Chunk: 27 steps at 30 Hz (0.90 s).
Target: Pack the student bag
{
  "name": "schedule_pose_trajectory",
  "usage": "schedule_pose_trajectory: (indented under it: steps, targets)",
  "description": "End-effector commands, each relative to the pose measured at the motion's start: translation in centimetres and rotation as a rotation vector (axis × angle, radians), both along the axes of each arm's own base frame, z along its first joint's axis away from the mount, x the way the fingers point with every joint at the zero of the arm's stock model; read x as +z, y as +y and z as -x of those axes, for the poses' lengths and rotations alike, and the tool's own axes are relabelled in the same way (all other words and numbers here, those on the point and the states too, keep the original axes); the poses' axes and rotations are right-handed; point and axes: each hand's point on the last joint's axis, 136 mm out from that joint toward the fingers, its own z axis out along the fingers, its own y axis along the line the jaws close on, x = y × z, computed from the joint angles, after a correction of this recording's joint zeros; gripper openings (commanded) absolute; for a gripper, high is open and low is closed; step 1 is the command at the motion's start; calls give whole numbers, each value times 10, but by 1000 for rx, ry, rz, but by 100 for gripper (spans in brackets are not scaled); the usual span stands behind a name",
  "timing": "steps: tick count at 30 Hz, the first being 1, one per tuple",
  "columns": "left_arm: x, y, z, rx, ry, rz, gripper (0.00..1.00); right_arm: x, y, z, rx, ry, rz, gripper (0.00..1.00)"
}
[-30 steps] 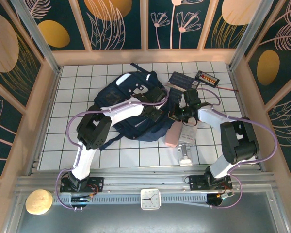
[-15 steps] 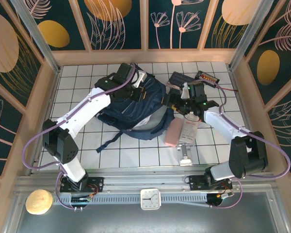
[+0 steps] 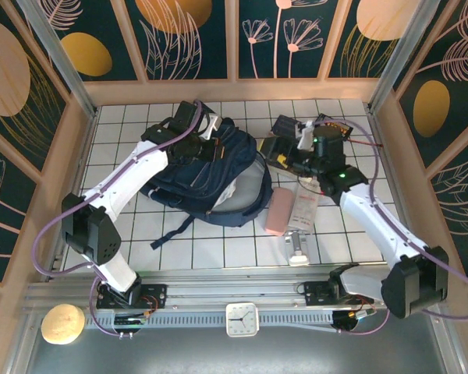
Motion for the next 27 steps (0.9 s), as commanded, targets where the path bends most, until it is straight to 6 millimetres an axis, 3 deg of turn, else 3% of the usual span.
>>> schedule_pose_trajectory:
  steps: [1,8,14,16,17,18,19,22,25,26,27]
  targets:
    - [50,-10,6,-52,-105,113,0,-24,-11,4,-5,107,43,98]
    - [50,-13,18,-121,-103,119,0,-39,27,-18,128,164,-10,94]
    - [34,-18,29,-188,-72,124,0,-30,73,-44,192,146,-97,87]
    - [29,-18,29,-194,-69,116,0,-28,84,-52,195,149,-136,72]
    - [28,-17,29,-194,-67,113,0,-27,88,-56,188,153,-158,52]
    - [27,-16,28,-192,-69,108,0,-22,91,-60,185,148,-190,17]
    - [28,-16,28,-187,-74,105,0,-17,92,-64,168,146,-214,0]
    - [36,-9,32,-163,-106,115,39,9,100,-66,125,87,-249,0]
    - [59,5,43,-97,-199,172,78,26,106,-67,98,67,-240,0]
    - [67,9,47,-78,-229,197,96,30,106,-69,81,71,-241,0]
    - [73,10,54,-73,-255,215,99,33,105,-70,64,78,-239,0]
